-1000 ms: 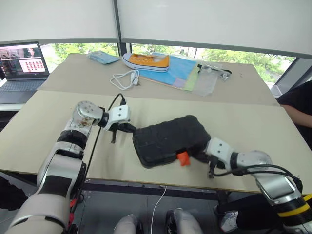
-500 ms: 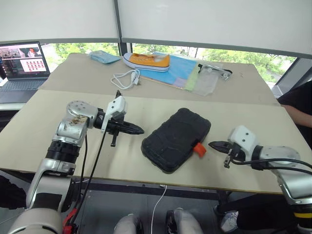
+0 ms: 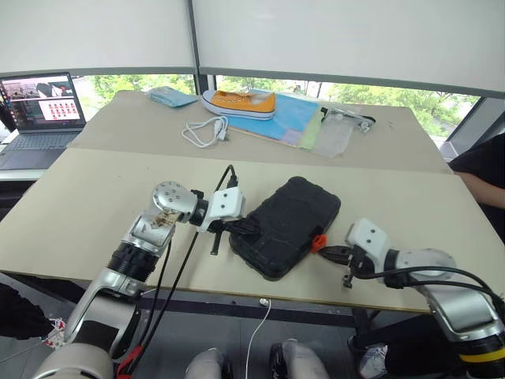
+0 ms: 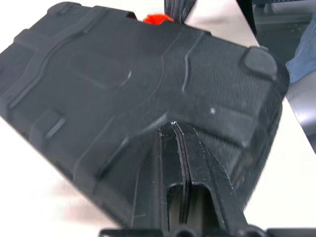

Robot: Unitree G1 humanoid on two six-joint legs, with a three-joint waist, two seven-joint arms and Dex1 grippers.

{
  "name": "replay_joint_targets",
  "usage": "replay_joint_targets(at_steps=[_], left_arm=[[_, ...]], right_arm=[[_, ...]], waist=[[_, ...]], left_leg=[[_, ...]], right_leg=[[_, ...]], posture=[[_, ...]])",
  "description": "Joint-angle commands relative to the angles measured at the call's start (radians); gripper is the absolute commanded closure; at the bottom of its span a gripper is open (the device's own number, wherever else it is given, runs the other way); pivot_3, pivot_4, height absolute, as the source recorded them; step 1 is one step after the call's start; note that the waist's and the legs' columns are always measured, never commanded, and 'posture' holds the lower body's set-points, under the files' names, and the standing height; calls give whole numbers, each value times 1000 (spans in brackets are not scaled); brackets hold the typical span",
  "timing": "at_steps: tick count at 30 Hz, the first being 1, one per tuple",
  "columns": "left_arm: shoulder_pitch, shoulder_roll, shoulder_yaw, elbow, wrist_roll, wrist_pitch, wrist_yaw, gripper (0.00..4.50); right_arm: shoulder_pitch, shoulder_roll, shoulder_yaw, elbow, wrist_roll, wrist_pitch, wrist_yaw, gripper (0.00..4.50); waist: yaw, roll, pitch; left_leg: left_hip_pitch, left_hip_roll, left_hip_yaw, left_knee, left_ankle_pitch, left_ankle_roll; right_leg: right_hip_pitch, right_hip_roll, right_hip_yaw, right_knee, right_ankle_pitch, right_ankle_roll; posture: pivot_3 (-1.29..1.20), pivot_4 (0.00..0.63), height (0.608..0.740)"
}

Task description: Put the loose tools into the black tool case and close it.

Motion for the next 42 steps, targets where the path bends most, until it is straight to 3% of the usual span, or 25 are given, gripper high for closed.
replay_joint_targets(at_steps=[1, 10, 20, 33, 39, 42], left_arm=[[2, -2, -28, 26, 32, 1, 12, 4493], [-17, -13, -65, 57, 64, -65, 13, 4493], [-45, -29, -66, 103, 62, -93, 18, 4493], [-80, -46, -98, 256, 129, -230, 33, 4493], [-163, -115, 19, 279, -6, -13, 56, 4493], [-249, -158, 70, 391, -24, 64, 110, 4493]], right_arm=[[-49, 38, 1, -2, -11, -15, -36, 4500], [-60, 77, -9, -13, -32, -16, -74, 4500], [8, 10, -75, -69, 7, 7, -39, 4500], [-84, 74, -77, -127, 39, 64, -71, 4500], [-71, 41, -65, -107, 8, 43, -53, 4500], [-54, 18, -73, -80, -5, 34, -48, 4500]], waist=[[-1, 0, 0], [-6, 0, 0], [6, 0, 0], [-2, 1, -1], [-2, 1, -1], [-5, 0, 0]], left_leg=[[0, 0, 0, 0, 0, 0], [0, 0, 0, 0, 0, 0], [-1, 0, 0, 0, -1, 1], [0, 0, -1, 0, -3, 6], [-1, 0, -1, 0, -4, 8], [-3, 0, -1, 0, -4, 7]], right_leg=[[0, 0, 0, 0, 0, 0], [0, 0, 0, 0, 0, 0], [0, 0, -1, -1, 0, 0], [0, -1, 1, -1, 3, 5], [0, 0, -1, -1, 3, 5], [-2, 1, 0, -1, 3, 5]], posture=[[0, 150, 718], [0, 150, 718], [0, 150, 718], [0, 150, 718], [0, 150, 718], [0, 150, 718]])
